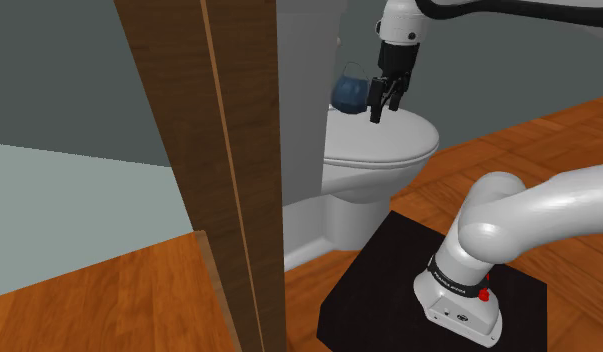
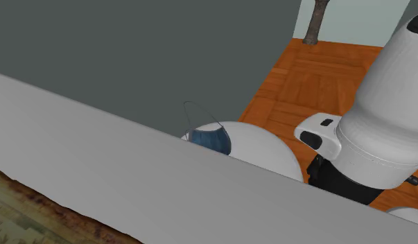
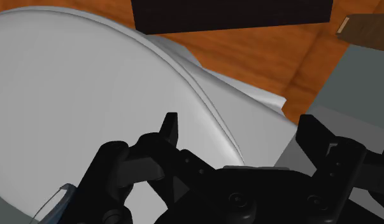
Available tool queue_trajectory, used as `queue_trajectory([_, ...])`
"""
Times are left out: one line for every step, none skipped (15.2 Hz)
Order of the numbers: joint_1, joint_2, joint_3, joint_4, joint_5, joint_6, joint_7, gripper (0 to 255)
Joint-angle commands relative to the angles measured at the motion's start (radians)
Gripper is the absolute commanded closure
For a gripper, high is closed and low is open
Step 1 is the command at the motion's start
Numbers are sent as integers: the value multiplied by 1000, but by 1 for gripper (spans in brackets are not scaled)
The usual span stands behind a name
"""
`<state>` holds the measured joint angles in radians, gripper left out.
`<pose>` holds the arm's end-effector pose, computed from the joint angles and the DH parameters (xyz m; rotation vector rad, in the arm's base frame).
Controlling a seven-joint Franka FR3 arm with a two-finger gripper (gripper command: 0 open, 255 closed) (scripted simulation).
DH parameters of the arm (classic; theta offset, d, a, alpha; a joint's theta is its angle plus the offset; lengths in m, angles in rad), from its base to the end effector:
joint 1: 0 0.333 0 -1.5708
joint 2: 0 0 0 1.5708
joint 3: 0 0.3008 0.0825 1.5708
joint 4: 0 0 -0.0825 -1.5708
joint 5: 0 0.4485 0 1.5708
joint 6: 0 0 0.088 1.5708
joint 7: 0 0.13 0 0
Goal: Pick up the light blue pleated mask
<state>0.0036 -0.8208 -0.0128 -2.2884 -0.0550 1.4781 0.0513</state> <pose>0.3631 -0.0119 0.5977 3.0949 -0.0957 0.0178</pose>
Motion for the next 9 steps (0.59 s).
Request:
queue_trajectory([0,0,0,0,0,0,0,0])
queue_trajectory([-11,41,-6,24,0,13,14,0])
queue_trajectory([-21,81,-12,50,0,25,27,0])
queue_trajectory([-31,121,-18,76,0,35,41,0])
queue_trajectory([-41,160,-25,104,1,45,54,0])
queue_trajectory([-50,200,-32,132,1,53,67,0])
queue_trajectory([-59,239,-39,161,2,59,80,0])
queue_trajectory([-68,277,-46,191,4,65,92,0])
queue_trajectory([-77,316,-54,222,5,70,105,0])
